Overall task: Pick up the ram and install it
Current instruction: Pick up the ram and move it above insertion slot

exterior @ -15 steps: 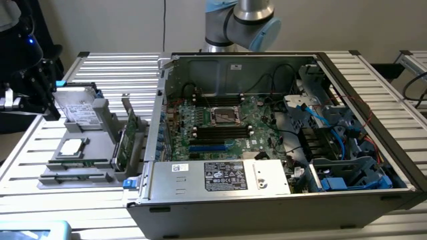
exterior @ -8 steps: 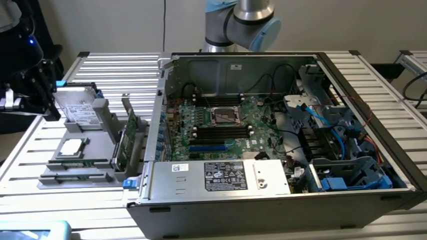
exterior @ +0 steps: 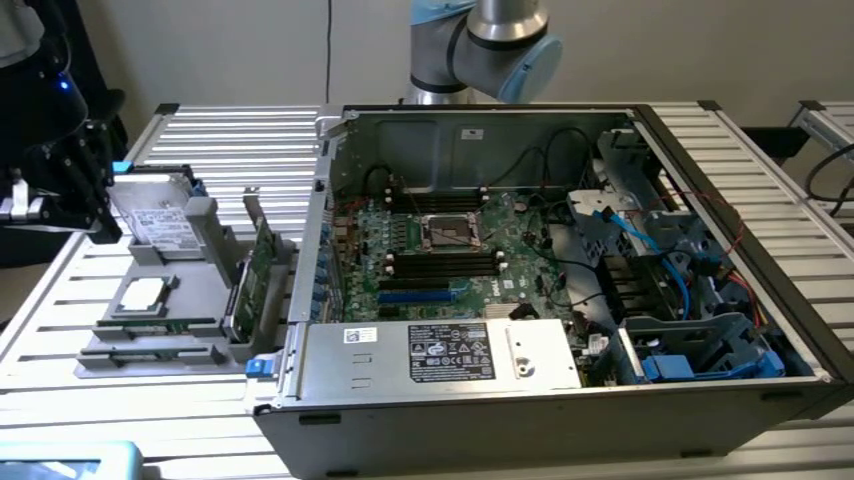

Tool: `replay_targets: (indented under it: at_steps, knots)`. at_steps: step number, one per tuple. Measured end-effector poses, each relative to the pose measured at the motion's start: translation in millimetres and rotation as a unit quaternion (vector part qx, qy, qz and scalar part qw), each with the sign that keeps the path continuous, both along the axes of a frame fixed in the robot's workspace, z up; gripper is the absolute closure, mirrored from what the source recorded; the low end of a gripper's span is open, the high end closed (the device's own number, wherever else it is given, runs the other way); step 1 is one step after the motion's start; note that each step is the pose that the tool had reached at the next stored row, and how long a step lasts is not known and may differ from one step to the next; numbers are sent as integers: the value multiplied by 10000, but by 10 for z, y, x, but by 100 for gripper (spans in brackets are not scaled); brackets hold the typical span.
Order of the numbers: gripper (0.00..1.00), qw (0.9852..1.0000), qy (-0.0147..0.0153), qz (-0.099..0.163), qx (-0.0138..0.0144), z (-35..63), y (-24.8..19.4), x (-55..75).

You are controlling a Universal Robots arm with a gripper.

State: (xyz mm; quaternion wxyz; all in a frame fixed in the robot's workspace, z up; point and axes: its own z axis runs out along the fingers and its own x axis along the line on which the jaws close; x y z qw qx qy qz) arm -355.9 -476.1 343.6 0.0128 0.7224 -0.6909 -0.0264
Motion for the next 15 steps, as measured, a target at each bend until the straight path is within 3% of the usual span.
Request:
replay_targets:
  at_steps: [9, 11, 14, 15]
  knots:
    - [88, 10000, 3, 0, 0, -8, -1, 0]
    - [82, 10000, 3, 0, 0, -10, -1, 0]
    - [64, 10000, 2, 0, 1, -18, 0, 0]
    - [64, 10000, 2, 0, 1, -24, 0, 0]
